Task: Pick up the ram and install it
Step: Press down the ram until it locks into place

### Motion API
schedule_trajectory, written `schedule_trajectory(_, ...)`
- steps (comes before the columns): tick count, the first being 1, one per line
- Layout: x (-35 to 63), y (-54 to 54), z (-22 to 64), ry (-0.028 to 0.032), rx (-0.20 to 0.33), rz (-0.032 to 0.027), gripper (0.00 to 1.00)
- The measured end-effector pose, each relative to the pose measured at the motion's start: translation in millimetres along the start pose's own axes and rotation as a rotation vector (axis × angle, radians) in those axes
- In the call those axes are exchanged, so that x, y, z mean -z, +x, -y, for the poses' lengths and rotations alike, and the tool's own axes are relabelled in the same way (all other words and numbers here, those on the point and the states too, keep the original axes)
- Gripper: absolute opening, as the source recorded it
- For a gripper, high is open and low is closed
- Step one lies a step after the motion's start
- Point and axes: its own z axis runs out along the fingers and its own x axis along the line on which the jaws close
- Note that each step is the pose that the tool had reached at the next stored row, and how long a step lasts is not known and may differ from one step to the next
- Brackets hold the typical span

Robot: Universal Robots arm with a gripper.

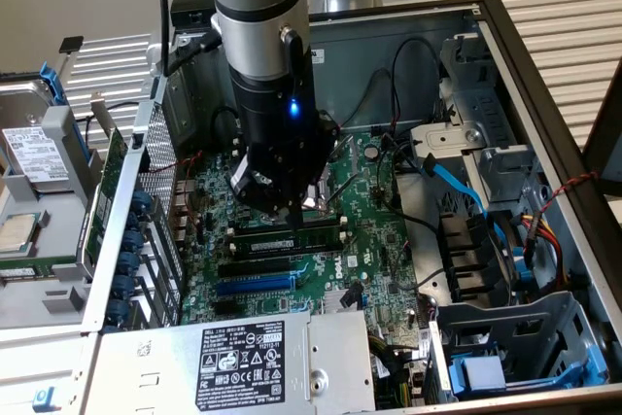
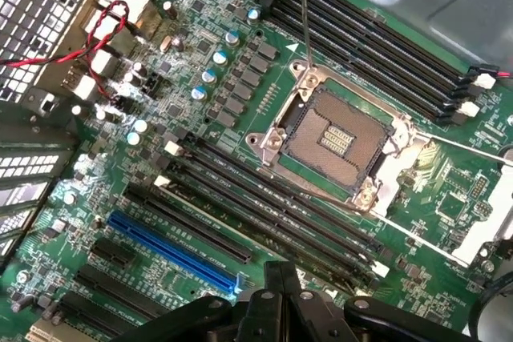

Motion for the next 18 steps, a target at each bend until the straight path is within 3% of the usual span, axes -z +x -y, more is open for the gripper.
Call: schedule_trajectory(18, 0.4, 0.0, 0.0, 0.0129, -0.265, -0.0011, 0.11)
